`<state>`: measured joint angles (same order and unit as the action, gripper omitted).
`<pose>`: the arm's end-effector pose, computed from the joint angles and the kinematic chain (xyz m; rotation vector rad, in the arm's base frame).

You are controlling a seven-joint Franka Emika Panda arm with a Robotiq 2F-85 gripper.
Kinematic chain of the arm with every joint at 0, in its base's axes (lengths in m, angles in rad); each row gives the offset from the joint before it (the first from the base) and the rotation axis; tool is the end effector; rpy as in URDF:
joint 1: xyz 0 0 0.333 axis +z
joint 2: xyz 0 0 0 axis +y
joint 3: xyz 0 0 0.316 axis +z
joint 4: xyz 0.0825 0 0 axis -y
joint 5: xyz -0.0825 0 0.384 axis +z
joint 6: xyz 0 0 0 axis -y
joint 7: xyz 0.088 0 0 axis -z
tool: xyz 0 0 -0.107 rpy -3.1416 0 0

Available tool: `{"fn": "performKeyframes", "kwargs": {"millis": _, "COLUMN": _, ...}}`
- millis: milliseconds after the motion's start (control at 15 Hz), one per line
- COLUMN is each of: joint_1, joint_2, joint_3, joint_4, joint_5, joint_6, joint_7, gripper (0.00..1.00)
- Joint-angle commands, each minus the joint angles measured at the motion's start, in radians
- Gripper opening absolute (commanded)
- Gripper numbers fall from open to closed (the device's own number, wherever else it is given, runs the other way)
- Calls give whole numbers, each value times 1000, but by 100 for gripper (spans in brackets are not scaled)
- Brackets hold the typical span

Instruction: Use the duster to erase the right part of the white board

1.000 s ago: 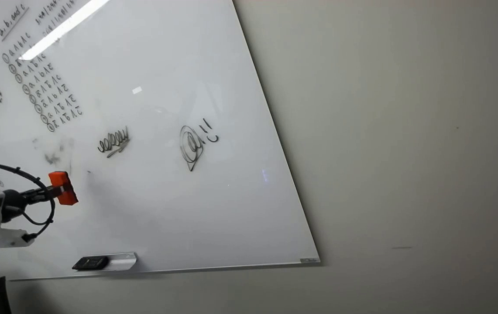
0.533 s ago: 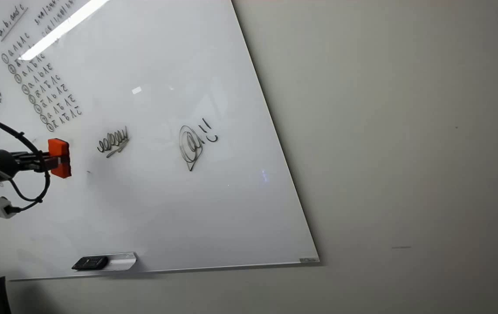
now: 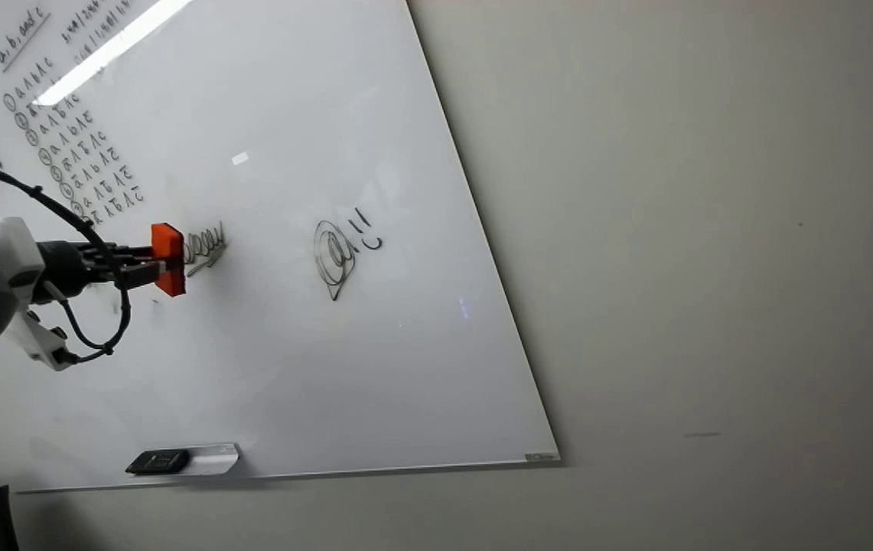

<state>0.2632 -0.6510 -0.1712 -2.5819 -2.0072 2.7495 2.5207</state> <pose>0.3765 0.0661 0.5137 -2.1622 0.8228 -1.8371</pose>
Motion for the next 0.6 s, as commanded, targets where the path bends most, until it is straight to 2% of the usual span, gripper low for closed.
{"fn": "performKeyframes", "kwargs": {"millis": 0, "joint_1": -15, "joint_2": -3, "joint_3": -9, "joint_4": -11, "joint_5": 2, "joint_6": 0, "joint_7": -10, "gripper": 53}}
{"fn": "performKeyframes", "kwargs": {"millis": 267, "joint_1": -27, "joint_2": -12, "joint_3": -13, "joint_4": -24, "joint_5": 7, "joint_6": 0, "joint_7": -21, "gripper": 53}}
{"fn": "performKeyframes", "kwargs": {"millis": 333, "joint_1": -27, "joint_2": -12, "joint_3": -11, "joint_4": -24, "joint_5": 8, "joint_6": 0, "joint_7": -21, "gripper": 28}}
{"fn": "performKeyframes", "kwargs": {"millis": 533, "joint_1": -52, "joint_2": -50, "joint_3": -73, "joint_4": -28, "joint_5": 23, "joint_6": 56, "joint_7": -37, "gripper": 28}}
